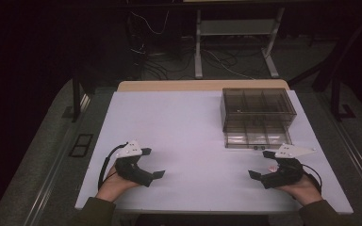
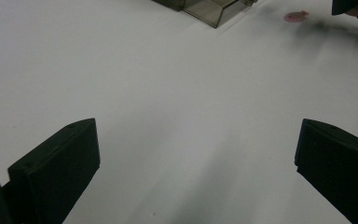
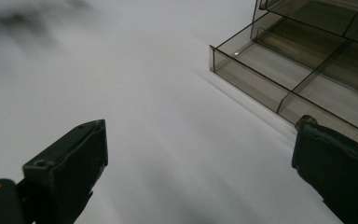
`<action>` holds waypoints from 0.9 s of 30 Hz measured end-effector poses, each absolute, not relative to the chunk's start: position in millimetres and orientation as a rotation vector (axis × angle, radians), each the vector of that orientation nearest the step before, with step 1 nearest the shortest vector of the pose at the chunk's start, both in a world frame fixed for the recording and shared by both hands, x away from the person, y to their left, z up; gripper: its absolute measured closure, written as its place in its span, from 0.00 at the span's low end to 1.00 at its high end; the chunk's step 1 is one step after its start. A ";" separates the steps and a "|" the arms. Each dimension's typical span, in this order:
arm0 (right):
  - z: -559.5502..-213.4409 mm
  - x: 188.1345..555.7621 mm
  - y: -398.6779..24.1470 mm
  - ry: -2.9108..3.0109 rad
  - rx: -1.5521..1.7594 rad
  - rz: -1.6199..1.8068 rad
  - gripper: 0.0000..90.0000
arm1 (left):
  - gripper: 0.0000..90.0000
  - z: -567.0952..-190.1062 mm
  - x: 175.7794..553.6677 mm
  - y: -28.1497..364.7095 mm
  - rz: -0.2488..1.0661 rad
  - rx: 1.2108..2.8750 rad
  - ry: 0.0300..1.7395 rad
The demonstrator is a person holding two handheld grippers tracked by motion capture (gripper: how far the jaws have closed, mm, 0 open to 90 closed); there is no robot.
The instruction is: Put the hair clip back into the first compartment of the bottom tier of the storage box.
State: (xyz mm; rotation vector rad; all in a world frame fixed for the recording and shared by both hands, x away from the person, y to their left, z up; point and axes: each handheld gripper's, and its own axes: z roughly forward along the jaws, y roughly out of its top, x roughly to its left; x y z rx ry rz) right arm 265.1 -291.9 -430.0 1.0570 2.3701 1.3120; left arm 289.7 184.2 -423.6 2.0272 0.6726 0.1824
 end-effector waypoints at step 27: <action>-420.0 269.5 -299.9 2.364 1.033 1.325 0.03 | 0.00 -425.1 287.8 187.0 0.183 2.024 0.674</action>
